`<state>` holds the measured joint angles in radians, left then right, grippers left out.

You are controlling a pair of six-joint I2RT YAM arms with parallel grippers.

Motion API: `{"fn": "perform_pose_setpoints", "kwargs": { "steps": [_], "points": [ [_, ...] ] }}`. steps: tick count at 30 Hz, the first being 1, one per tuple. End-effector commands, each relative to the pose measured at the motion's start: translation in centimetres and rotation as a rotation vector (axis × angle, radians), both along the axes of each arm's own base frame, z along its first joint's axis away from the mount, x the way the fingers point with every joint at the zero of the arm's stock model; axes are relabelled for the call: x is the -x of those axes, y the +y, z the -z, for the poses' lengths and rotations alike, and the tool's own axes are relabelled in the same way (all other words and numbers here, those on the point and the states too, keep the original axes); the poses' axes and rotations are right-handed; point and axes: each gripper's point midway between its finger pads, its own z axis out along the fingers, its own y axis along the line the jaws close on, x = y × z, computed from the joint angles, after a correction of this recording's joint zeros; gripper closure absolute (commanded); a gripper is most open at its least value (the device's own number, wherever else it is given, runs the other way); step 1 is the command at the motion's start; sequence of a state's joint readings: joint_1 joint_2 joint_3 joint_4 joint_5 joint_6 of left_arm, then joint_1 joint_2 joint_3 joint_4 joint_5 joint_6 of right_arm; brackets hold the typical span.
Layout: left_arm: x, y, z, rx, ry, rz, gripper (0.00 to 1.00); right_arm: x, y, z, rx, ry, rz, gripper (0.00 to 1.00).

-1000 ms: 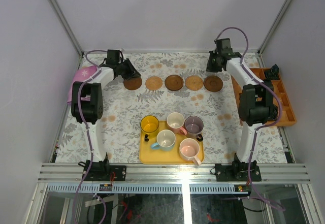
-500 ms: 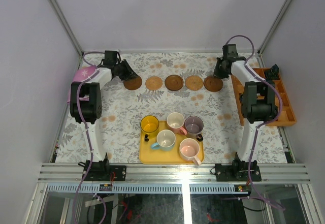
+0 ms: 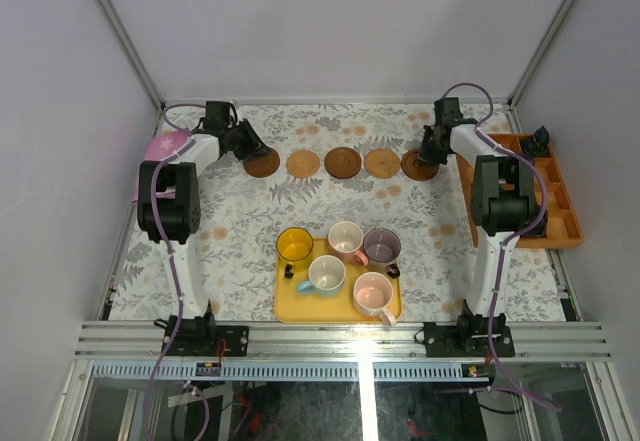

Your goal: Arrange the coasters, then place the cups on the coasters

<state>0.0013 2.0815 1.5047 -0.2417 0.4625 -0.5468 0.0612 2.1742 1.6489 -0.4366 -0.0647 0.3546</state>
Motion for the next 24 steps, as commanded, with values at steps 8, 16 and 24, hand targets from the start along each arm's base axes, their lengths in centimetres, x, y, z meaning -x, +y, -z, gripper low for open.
{"fn": "perform_pose_setpoints", "kwargs": {
  "steps": [8, 16, 24],
  "points": [
    [-0.3, 0.3, -0.4, 0.011, -0.021, -0.009, 0.81, -0.5, -1.8, 1.1, -0.003, 0.015, 0.062, 1.00],
    [-0.4, 0.0, 0.1, 0.021, -0.011, -0.001, 0.81, -1.1, -2.5, 1.5, 0.002, 0.010, 0.083, 1.00],
    [-0.4, 0.0, 0.3, 0.021, -0.004, 0.007, 0.81, -2.0, -2.8, 1.4, 0.002, -0.001, 0.090, 1.00]
  ]
}}
